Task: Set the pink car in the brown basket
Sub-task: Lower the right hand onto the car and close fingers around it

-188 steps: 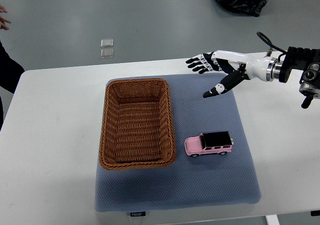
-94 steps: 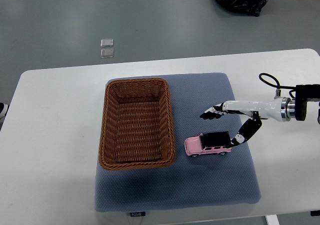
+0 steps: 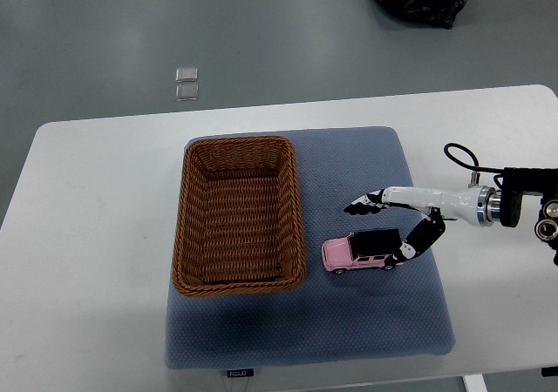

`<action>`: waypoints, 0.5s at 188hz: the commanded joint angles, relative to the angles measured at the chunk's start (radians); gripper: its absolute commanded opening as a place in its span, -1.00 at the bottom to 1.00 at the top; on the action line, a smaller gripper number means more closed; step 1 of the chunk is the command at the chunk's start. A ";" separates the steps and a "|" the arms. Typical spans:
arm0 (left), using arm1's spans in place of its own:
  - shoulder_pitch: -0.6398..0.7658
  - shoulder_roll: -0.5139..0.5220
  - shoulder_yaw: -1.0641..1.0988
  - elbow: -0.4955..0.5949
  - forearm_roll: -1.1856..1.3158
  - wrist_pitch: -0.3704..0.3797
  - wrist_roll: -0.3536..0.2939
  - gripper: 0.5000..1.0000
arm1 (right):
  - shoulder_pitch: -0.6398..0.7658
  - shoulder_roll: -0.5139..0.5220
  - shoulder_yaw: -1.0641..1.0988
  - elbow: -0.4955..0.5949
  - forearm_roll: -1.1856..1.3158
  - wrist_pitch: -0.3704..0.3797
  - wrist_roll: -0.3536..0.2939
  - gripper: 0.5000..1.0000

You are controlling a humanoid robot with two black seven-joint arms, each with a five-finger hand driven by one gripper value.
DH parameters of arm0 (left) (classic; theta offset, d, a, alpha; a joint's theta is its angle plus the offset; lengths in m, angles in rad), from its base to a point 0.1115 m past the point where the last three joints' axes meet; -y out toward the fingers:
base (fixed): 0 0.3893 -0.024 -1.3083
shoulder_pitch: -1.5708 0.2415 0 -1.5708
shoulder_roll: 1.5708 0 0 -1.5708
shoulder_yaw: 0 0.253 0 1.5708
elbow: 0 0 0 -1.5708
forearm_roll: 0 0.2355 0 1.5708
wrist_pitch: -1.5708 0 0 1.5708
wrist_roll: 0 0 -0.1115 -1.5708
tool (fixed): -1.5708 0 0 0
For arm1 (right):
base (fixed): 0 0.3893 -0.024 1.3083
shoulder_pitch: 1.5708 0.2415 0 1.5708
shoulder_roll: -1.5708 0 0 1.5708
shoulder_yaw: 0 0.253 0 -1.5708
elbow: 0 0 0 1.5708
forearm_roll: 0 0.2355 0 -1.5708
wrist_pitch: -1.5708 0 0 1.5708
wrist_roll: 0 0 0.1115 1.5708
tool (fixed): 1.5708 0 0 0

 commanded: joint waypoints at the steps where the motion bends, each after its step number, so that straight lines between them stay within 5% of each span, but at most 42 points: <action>1: 0.000 0.000 -0.001 0.000 0.000 0.000 0.000 1.00 | -0.012 0.016 0.001 -0.009 -0.002 -0.011 0.002 0.58; 52: 0.000 0.000 -0.003 0.002 0.000 0.000 0.000 1.00 | -0.028 0.038 0.001 -0.028 -0.014 -0.011 0.002 0.49; 94: 0.000 0.000 -0.003 0.003 0.000 0.000 0.000 1.00 | -0.030 0.042 -0.001 -0.037 -0.017 -0.016 0.002 0.20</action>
